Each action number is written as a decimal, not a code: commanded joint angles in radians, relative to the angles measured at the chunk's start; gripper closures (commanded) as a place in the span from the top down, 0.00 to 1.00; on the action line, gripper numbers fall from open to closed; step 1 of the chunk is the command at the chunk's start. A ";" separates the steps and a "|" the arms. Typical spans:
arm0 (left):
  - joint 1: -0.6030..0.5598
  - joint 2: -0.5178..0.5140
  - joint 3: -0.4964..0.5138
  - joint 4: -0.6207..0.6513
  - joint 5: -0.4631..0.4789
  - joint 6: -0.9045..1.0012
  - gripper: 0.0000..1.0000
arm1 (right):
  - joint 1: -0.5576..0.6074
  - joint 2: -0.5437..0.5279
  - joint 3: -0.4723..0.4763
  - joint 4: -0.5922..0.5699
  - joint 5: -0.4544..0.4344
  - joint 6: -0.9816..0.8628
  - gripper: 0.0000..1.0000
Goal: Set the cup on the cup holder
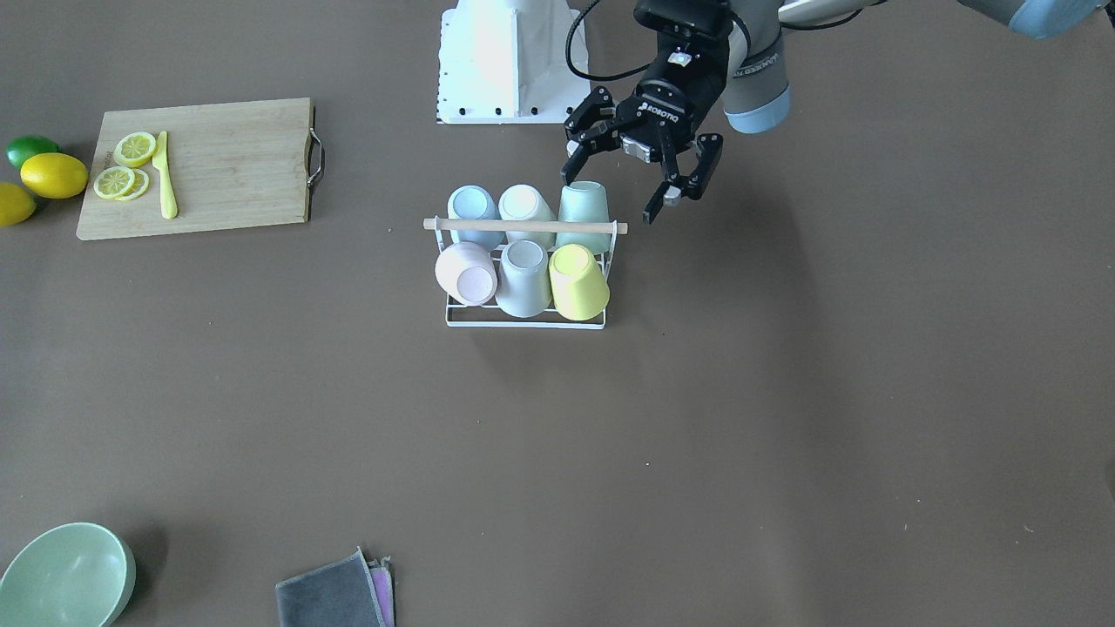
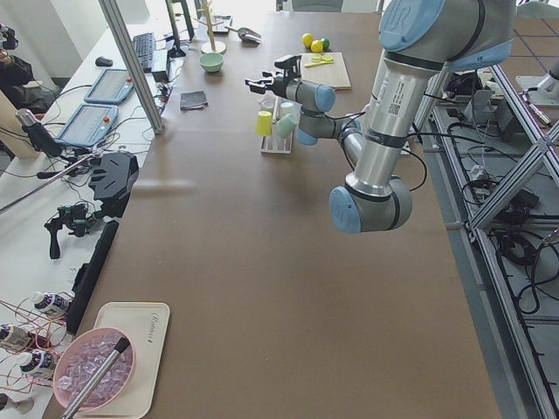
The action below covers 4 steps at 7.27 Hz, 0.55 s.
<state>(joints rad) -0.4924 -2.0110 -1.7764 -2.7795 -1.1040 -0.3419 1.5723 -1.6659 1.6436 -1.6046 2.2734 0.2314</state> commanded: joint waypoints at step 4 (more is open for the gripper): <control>-0.326 -0.048 0.177 0.481 -0.657 -0.134 0.98 | 0.000 0.000 -0.001 0.000 -0.002 0.000 1.00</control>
<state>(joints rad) -0.7645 -2.0548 -1.6671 -2.3902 -1.6289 -0.4737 1.5723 -1.6659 1.6429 -1.6046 2.2719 0.2312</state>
